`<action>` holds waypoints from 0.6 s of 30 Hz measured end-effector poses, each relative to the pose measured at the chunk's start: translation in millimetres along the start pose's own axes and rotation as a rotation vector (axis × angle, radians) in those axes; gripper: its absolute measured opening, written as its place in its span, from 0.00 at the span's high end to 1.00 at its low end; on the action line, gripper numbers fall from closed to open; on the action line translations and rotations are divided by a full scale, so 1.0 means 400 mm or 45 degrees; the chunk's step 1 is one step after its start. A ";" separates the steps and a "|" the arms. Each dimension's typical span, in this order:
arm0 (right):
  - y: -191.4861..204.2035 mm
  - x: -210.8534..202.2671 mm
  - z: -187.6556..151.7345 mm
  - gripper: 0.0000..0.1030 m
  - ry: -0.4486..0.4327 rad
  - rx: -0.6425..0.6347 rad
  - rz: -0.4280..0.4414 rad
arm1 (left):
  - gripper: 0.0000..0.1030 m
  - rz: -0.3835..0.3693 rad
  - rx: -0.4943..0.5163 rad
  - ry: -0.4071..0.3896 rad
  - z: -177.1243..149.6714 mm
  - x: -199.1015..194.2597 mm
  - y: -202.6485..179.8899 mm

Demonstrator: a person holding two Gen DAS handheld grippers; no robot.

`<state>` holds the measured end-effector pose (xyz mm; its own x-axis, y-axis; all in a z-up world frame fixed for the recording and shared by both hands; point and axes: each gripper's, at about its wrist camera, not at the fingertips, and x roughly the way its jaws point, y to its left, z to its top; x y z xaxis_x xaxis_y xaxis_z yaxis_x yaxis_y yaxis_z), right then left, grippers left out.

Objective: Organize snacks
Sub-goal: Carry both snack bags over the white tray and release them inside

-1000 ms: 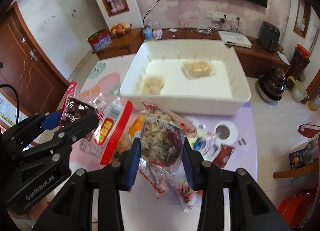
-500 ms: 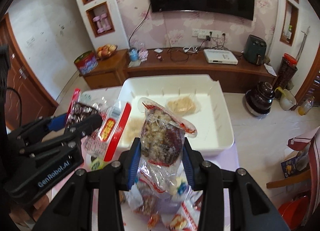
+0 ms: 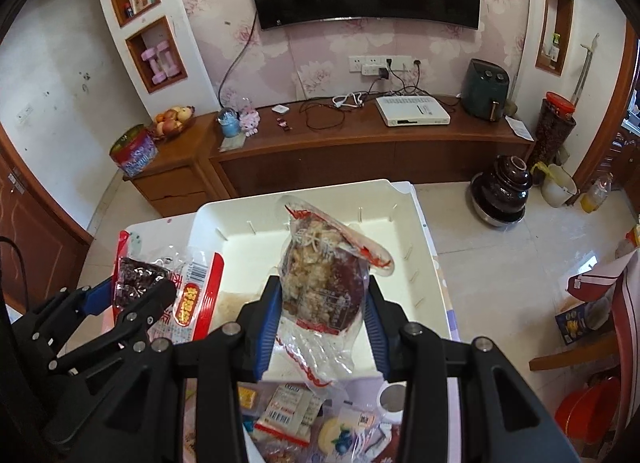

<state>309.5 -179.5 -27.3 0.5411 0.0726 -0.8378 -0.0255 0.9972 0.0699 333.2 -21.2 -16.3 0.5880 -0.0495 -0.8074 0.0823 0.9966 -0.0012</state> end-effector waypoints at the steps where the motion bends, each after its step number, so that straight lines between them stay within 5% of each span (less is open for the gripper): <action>1: 0.000 0.011 0.002 0.61 0.009 -0.001 -0.005 | 0.61 0.006 0.001 0.004 0.004 0.010 0.001; 5: 0.002 0.047 0.010 0.60 0.042 -0.009 -0.025 | 0.60 0.037 -0.003 0.000 0.011 0.028 0.006; 9: 0.004 0.065 0.011 0.60 0.064 0.007 -0.024 | 0.15 0.033 -0.029 -0.015 0.017 0.029 0.020; 10: 0.004 0.066 0.013 0.60 0.062 0.010 -0.024 | 0.12 0.036 -0.035 -0.030 0.017 0.025 0.023; 18: 0.003 0.042 0.007 0.52 0.041 0.032 -0.003 | 0.11 0.052 -0.020 -0.045 0.002 -0.004 0.032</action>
<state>321.0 -177.3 -39.7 0.5141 0.0707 -0.8548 -0.0028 0.9967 0.0808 334.2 -8.5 -14.6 0.6189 -0.0108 -0.7854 0.0449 0.9988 0.0217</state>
